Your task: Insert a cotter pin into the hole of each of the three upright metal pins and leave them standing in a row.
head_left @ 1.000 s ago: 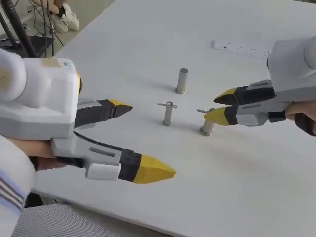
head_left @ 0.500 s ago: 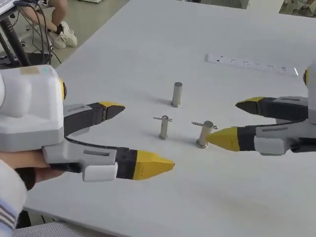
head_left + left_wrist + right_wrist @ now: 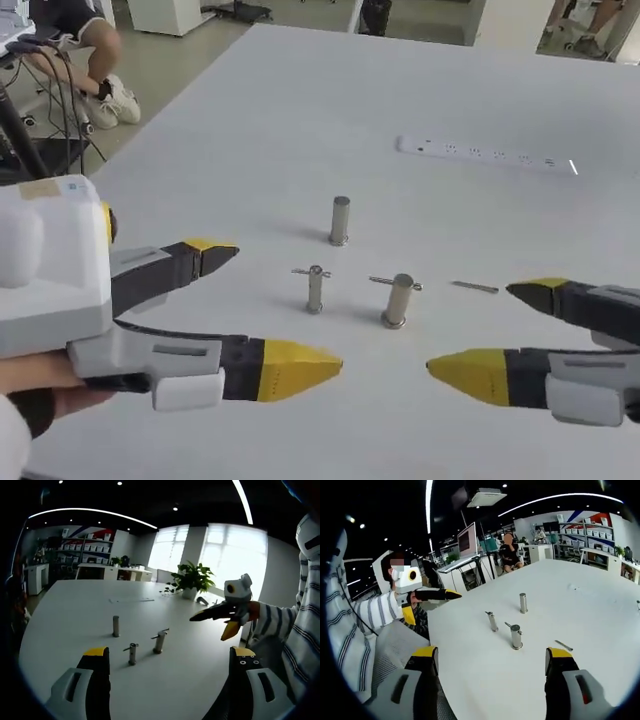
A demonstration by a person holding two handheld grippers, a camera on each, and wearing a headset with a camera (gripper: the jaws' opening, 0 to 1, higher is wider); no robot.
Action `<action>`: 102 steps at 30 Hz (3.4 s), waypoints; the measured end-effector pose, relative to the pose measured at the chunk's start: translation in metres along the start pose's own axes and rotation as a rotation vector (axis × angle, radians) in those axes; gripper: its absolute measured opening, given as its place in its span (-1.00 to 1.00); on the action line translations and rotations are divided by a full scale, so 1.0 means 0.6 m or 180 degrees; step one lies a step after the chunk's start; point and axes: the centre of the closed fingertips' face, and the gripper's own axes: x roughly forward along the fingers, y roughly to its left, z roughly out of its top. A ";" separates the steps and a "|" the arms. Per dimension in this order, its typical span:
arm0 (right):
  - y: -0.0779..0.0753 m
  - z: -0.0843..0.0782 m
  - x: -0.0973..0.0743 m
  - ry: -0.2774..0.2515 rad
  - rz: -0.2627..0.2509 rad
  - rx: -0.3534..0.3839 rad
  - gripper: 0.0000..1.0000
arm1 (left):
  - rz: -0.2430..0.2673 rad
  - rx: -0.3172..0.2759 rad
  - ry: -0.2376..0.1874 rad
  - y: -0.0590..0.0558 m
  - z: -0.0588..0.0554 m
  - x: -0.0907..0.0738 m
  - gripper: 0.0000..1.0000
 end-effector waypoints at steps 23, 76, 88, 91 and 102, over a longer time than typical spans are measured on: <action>0.007 -0.002 0.003 -0.0121 -0.0072 0.0428 0.97 | 0.0215 0.0016 -0.0014 0.080 0.038 0.045 0.98; -0.025 -0.042 -0.039 -0.0010 -0.0498 0.0687 0.87 | 0.0116 0.0363 0.1062 0.235 -0.017 0.252 -0.17; -0.017 -0.056 -0.028 0.0063 -0.0443 0.0728 0.84 | 0.0149 0.0301 0.1112 0.252 -0.027 0.271 -0.41; -0.017 -0.059 -0.026 0.0084 -0.0439 0.0741 0.84 | 0.0152 0.0307 0.1096 0.254 -0.028 0.277 -0.44; -0.019 -0.071 -0.022 0.0152 -0.0446 0.0794 0.83 | 0.0084 0.0398 0.0946 0.255 -0.021 0.297 -0.67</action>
